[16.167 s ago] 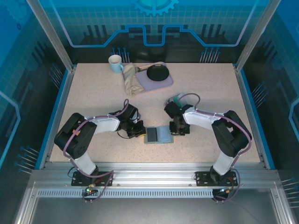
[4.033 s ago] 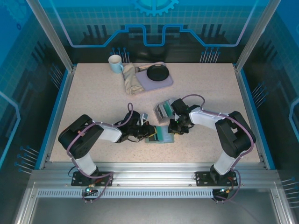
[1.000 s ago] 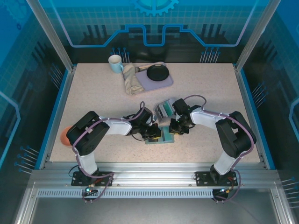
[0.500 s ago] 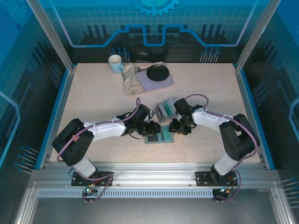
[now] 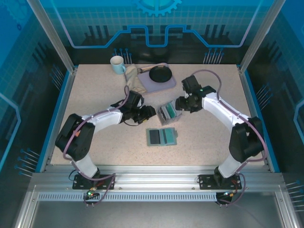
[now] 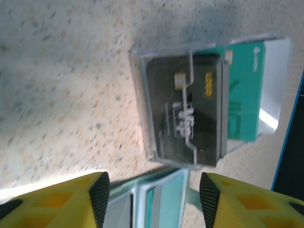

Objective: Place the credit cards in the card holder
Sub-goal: Pick up the credit card from the storage box.

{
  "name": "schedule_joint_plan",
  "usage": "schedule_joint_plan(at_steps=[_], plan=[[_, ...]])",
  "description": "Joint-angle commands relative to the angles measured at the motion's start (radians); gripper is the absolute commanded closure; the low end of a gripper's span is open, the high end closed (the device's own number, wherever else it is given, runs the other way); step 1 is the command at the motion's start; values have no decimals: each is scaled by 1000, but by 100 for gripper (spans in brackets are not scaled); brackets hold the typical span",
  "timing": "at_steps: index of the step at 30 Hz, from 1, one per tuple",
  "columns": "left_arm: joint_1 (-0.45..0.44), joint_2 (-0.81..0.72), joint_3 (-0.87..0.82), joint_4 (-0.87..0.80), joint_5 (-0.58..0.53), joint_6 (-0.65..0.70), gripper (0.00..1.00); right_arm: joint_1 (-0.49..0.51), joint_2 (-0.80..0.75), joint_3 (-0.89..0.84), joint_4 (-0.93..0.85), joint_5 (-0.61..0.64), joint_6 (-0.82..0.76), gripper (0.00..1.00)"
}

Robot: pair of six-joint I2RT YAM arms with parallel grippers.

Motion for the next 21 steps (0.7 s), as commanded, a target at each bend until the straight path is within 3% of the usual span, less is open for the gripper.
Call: schedule_joint_plan(at_steps=[1, 8, 21], plan=[[5, 84, 101, -34, 59, -29, 45, -6, 82, 72, -71, 40, -62, 42], [6, 205, 153, 70, 146, -96, 43, -5, 177, 153, -91, 19, -97, 43], [6, 295, 188, 56, 152, -96, 43, 14, 282, 240, -148, 77, -150, 43]])
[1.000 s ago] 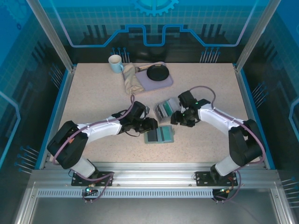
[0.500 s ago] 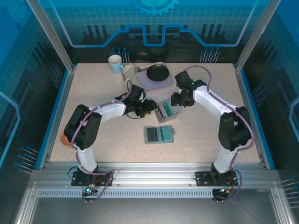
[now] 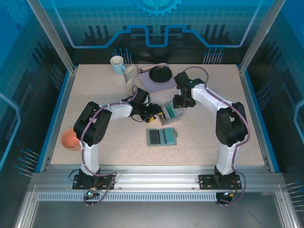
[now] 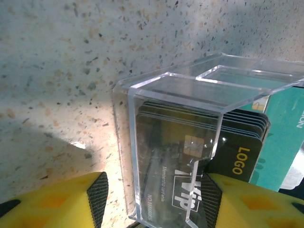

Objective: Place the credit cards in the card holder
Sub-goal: Pick up the credit card from the storage box.

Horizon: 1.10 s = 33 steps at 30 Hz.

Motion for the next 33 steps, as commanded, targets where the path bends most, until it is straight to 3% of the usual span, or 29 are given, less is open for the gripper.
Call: schedule_joint_plan(at_steps=[1, 12, 17, 24, 33], plan=[[2, 38, 32, -10, 27, 4, 43, 12, 45, 50, -51, 16, -35, 43], [2, 43, 10, -40, -7, 22, 50, 41, 145, 119, -97, 102, -64, 43], [2, 39, 7, -53, -18, 31, 52, 49, 124, 127, -113, 185, -74, 43], [2, 39, 8, -59, -26, 32, 53, 54, 88, 141, -128, 213, -90, 51], [2, 37, 7, -60, -24, 32, 53, 82, 80, 154, -143, 250, -100, 52]])
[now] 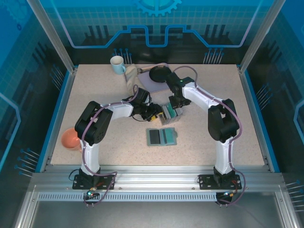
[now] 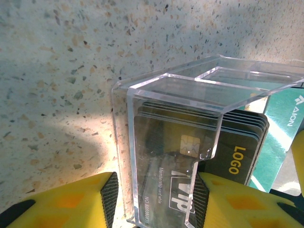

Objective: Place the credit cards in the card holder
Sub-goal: Pick up the credit card from the storage box.

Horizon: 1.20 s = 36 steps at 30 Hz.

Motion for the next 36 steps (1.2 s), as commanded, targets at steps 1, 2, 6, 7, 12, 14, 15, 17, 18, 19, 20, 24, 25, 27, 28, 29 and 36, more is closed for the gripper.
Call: schedule_joint_plan(at_steps=[1, 2, 6, 7, 12, 14, 15, 17, 18, 19, 20, 24, 25, 27, 28, 29, 36], plan=[[3, 23, -2, -75, -26, 24, 53, 7, -27, 27, -58, 85, -18, 52], [4, 23, -2, -74, -26, 25, 53, 10, -28, 30, -62, 93, -20, 52], [3, 20, -4, -74, -26, 25, 53, 13, -28, 35, -68, 106, -21, 54], [4, 20, -4, -74, -26, 24, 53, 16, -28, 36, -68, 109, -21, 55], [3, 20, -4, -72, -26, 24, 53, 19, -31, 39, -74, 115, -24, 57], [3, 20, -4, -72, -26, 23, 53, 21, -33, 41, -74, 113, -24, 57], [3, 20, -4, -72, -27, 24, 53, 20, -32, 43, -75, 112, -24, 58], [3, 21, -4, -71, -26, 23, 53, 23, -32, 43, -75, 106, -24, 62], [3, 20, -4, -70, -26, 23, 53, 23, -32, 45, -76, 99, -23, 63], [3, 20, -4, -71, -26, 22, 53, 23, -34, 43, -75, 96, -24, 63], [3, 20, -4, -71, -26, 23, 53, 23, -33, 44, -74, 92, -24, 65], [4, 21, -5, -72, -26, 23, 53, 26, -34, 45, -74, 87, -23, 71], [3, 22, -6, -71, -24, 23, 53, 25, -34, 46, -75, 84, -23, 73], [3, 22, -5, -70, -24, 22, 53, 25, -35, 46, -71, 80, -21, 77], [3, 22, -6, -70, -24, 24, 53, 26, -36, 46, -71, 76, -21, 79], [3, 22, -5, -70, -25, 23, 53, 25, -37, 45, -71, 73, -20, 80], [3, 19, -7, -70, -26, 24, 53, 27, -63, 52, -73, 41, -8, 88]])
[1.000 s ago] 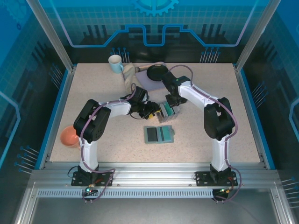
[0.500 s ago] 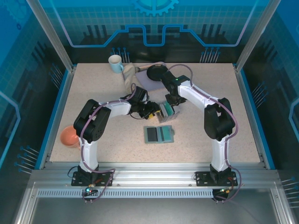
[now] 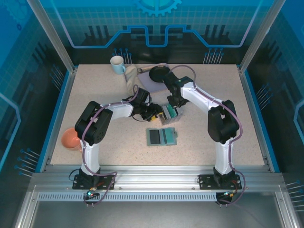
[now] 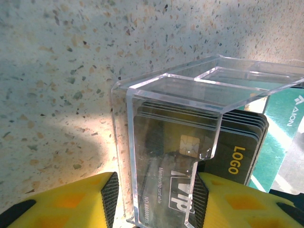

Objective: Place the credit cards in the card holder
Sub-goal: Pick up the credit card from the storage box, then flip over the card slot in the card holder.

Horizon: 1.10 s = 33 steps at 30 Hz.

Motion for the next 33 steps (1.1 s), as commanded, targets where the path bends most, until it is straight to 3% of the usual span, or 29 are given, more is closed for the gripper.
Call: schedule_joint_plan(at_steps=[1, 6, 14, 28, 33], plan=[[3, 19, -7, -70, -27, 23, 53, -1, -55, 27, -45, 0, 14, 89], [3, 0, -11, -71, -30, 28, 52, -2, -111, 18, -46, -75, 38, 96], [3, -74, -25, -78, -42, 49, 47, -5, -251, -74, -13, -193, 111, 99], [2, -352, -215, -154, -101, 113, 39, -18, -576, -464, 167, -470, 319, 100], [2, -439, -338, -176, -97, 107, 39, 43, -591, -590, 224, -468, 392, 100]])
